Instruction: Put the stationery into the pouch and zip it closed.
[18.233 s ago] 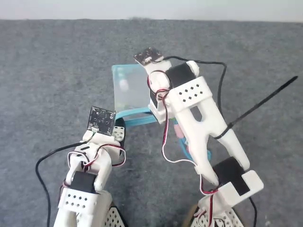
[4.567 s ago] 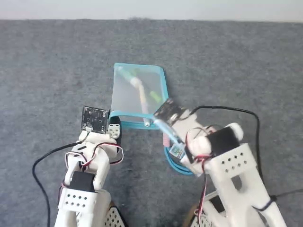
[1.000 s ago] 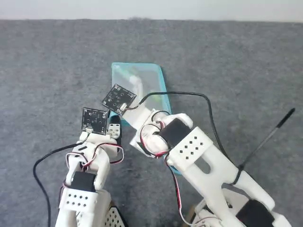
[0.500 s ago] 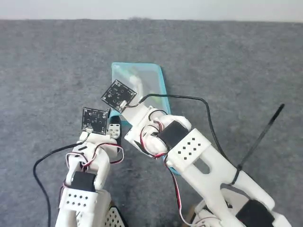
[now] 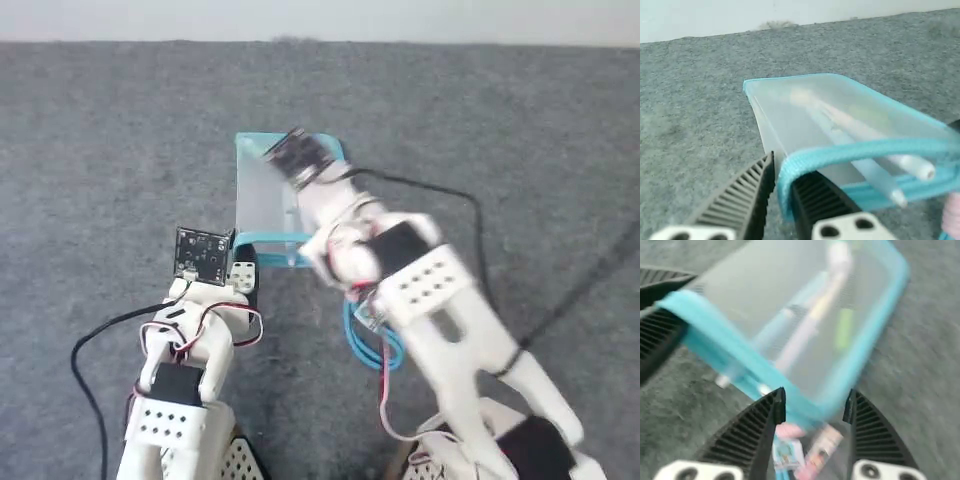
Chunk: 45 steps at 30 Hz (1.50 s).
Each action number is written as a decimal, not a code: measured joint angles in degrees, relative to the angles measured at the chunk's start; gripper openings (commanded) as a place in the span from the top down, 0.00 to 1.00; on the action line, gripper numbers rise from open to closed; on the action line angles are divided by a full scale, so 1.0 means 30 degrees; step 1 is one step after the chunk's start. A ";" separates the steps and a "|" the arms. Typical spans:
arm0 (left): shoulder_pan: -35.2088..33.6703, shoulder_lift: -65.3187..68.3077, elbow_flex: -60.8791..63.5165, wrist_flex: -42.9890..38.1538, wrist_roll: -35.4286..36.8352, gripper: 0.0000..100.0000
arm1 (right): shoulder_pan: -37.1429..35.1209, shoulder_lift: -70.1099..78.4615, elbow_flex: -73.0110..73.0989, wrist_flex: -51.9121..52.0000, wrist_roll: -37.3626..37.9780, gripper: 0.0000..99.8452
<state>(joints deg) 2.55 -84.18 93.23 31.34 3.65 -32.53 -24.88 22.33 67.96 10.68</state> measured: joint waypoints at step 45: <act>0.0000 0.0000 0.0000 0.0000 0.0000 0.99 | 0.3575 0.4601 0.8996 -0.3751 -0.1729 0.81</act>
<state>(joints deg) 2.55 -84.18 93.23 31.34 3.65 -21.80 -11.08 49.32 56.70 5.49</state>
